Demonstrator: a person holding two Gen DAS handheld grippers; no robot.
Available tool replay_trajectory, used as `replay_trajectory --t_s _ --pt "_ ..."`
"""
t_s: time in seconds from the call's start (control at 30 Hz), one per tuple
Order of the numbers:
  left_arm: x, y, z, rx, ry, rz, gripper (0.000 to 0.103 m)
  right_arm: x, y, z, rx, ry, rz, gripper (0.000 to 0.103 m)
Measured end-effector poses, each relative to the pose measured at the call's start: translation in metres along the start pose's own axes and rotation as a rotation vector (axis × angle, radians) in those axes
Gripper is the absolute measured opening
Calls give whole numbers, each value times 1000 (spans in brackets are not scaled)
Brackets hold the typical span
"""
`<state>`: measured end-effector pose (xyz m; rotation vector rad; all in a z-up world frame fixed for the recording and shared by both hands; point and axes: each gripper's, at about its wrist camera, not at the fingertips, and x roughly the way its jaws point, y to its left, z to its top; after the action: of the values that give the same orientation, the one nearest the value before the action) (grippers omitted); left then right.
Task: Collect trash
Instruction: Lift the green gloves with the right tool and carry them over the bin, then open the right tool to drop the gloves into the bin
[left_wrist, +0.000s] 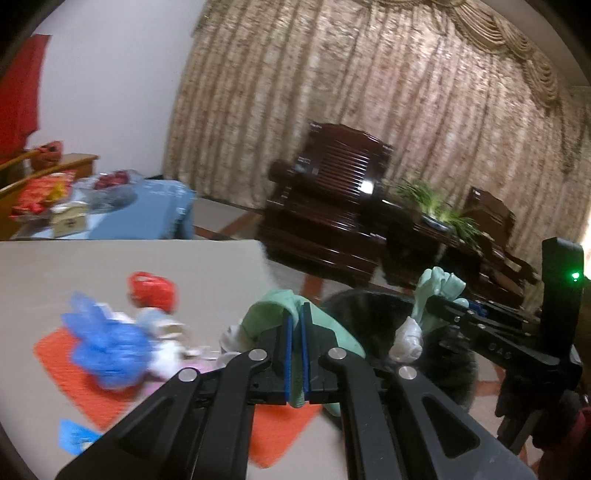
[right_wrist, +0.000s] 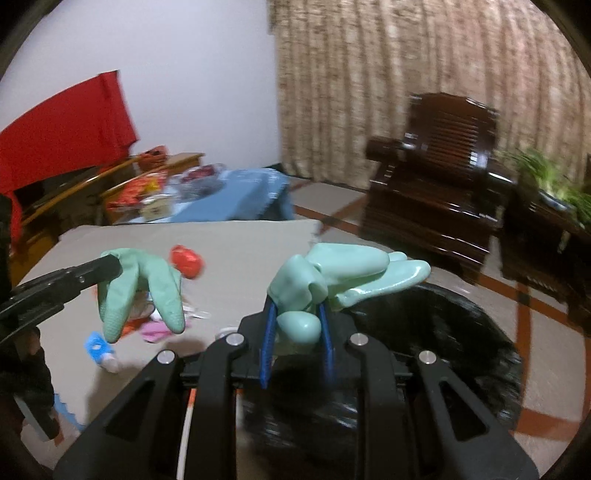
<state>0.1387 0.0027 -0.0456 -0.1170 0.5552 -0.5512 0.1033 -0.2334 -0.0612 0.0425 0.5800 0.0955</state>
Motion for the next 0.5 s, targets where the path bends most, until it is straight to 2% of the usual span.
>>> replay_trajectory --t_s 0.2,0.3,0.37,0.43,0.5 --pt "54 -50 -3 24 82 -118 4 1 -51 -26 49 38 -101 21" --pt "74 -70 -7 53 106 -155 4 4 -70 -41 54 68 -154 27" --pt "87 -80 -10 55 131 -178 10 3 -78 -48 76 74 -179 38" --pt "94 -81 -12 43 154 -184 21 1 -84 -52 96 67 -199 60" --pt "97 -78 -16 34 174 -170 27 -2 -87 -56 106 56 -218 69"
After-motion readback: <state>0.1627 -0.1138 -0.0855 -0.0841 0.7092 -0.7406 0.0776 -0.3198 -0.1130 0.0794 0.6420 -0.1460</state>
